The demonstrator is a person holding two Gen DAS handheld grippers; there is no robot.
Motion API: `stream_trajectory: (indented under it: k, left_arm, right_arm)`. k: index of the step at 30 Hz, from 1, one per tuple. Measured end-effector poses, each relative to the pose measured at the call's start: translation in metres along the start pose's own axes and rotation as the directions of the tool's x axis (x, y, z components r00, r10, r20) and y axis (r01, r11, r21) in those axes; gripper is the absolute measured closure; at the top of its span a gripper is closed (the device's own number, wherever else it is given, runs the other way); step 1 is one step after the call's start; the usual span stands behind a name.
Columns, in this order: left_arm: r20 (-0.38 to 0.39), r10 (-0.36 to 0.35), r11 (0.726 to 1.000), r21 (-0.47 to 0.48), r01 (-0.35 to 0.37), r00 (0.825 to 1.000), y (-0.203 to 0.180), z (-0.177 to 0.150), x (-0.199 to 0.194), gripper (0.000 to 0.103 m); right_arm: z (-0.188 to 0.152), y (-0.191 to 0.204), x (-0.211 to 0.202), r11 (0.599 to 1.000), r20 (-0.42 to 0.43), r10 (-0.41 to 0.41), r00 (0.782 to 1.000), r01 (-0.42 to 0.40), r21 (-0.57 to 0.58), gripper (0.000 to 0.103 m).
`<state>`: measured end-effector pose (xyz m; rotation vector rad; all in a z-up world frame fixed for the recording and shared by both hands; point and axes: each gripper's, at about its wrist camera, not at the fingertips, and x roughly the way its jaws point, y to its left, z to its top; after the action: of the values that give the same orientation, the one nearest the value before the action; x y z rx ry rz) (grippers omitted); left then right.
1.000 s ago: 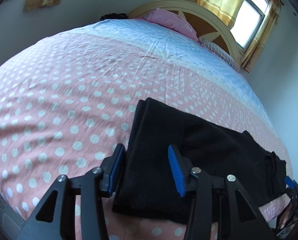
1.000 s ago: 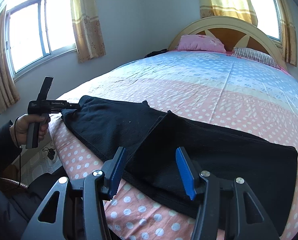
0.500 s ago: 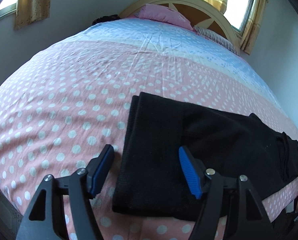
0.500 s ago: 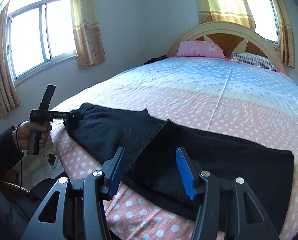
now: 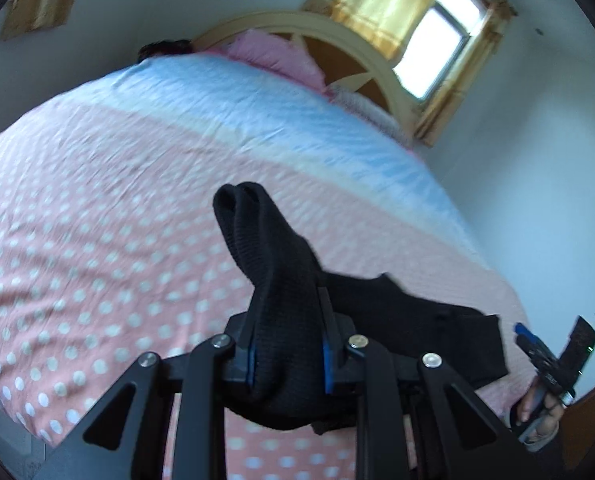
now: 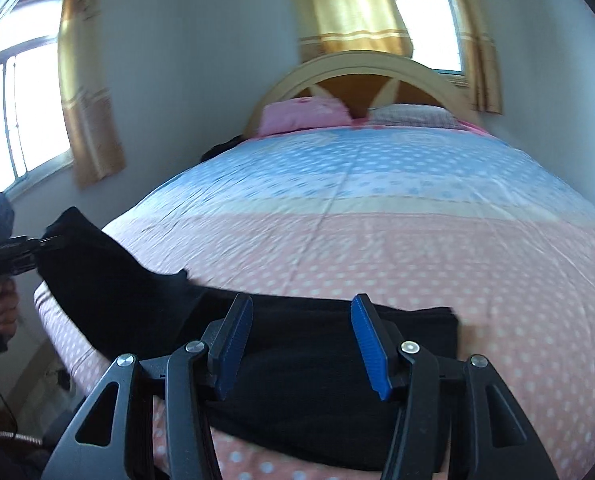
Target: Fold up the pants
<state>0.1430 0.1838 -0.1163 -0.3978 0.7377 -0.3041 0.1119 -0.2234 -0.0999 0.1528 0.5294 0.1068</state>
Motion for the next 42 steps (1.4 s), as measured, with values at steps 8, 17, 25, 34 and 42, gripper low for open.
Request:
stream_trajectory:
  k: [8,17,25,34,42]
  left_arm:
    - [-0.017,-0.21,0.974,0.086,0.211,0.978,-0.112,0.017,0.001,0.08]
    - [-0.168,-0.3,0.917,0.218,0.333,0.939,-0.242,0.012,0.049,0.08]
    - [-0.309,-0.201,0.899,0.318,0.3,0.93,-0.296,-0.028,0.12,0.08]
    - [-0.33,-0.053,0.865,0.456,0.208,0.942,-0.342,-0.081,0.172,0.077]
    - [-0.292,-0.107,0.82,0.515,0.25,0.95,-0.356,-0.09,0.15,0.052]
  right_arm:
    - [-0.003,-0.058,-0.007,0.982,0.003,-0.118,0.993,0.116,0.151,0.047]
    - [-0.006,-0.093,-0.01,0.959,0.005,-0.148,0.989,0.143,0.246,0.047]
    - [-0.011,-0.111,0.001,0.944,-0.028,-0.133,0.991,0.136,0.302,0.046]
    - [-0.02,-0.127,0.011,0.927,-0.066,-0.106,0.992,0.122,0.355,0.046]
    - [-0.011,-0.125,-0.001,0.921,-0.034,0.0,0.999,0.014,0.389,0.035]
